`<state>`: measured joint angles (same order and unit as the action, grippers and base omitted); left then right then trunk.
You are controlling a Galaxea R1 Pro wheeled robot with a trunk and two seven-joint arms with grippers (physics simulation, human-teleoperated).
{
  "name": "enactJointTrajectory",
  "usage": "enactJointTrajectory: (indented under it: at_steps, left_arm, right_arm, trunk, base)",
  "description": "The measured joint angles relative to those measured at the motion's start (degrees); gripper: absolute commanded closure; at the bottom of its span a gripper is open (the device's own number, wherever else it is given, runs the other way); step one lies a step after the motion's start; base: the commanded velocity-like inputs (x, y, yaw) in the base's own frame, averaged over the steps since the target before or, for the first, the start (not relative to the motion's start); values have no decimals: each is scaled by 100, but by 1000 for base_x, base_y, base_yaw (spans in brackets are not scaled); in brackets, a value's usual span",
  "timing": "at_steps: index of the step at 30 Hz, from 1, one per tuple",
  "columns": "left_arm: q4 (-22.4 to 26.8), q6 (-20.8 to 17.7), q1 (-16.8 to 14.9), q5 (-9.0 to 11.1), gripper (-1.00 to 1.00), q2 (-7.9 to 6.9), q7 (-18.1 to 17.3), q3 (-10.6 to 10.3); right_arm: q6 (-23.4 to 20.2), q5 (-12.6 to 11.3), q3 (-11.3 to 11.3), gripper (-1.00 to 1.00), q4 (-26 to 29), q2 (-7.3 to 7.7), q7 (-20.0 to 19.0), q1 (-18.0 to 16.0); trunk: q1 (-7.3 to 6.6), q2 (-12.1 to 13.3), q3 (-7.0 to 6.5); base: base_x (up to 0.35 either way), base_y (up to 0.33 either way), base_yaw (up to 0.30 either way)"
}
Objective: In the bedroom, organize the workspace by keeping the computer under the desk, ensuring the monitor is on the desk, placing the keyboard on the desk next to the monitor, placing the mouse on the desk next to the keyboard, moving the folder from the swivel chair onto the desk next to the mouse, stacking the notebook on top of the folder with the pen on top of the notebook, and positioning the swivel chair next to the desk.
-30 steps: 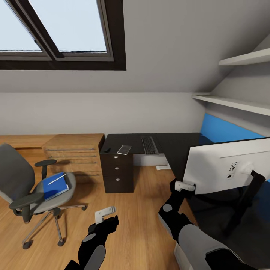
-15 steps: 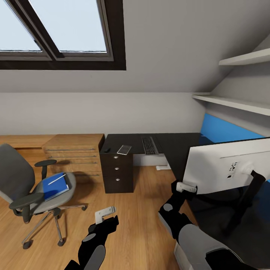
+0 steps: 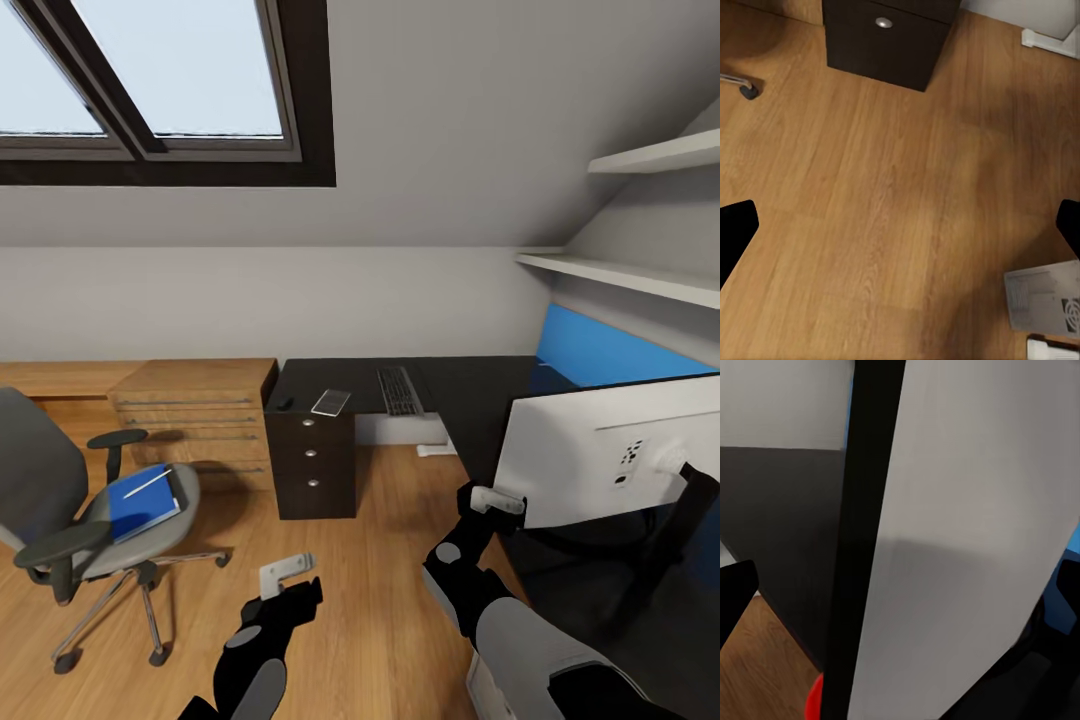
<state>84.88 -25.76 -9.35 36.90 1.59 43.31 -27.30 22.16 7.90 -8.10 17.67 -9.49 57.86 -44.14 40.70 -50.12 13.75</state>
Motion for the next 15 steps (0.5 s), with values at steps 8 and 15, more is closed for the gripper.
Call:
enactJointTrajectory:
  at_steps: [8, 15]
  left_arm:
    - [1, -1, 0, 1, -100, -2, 3, -32]
    - [2, -1, 0, 1, -100, -1, 8, -33]
  right_arm:
    - [0, -8, 6, -100, 0, 6, 14, 0]
    - [-26, -18, 175, -100, 1, 91, 4, 0]
  trunk:
    - [0, 0, 0]
    - [0, 0, 0]
  base:
    - [4, 0, 0]
    - [0, 0, 0]
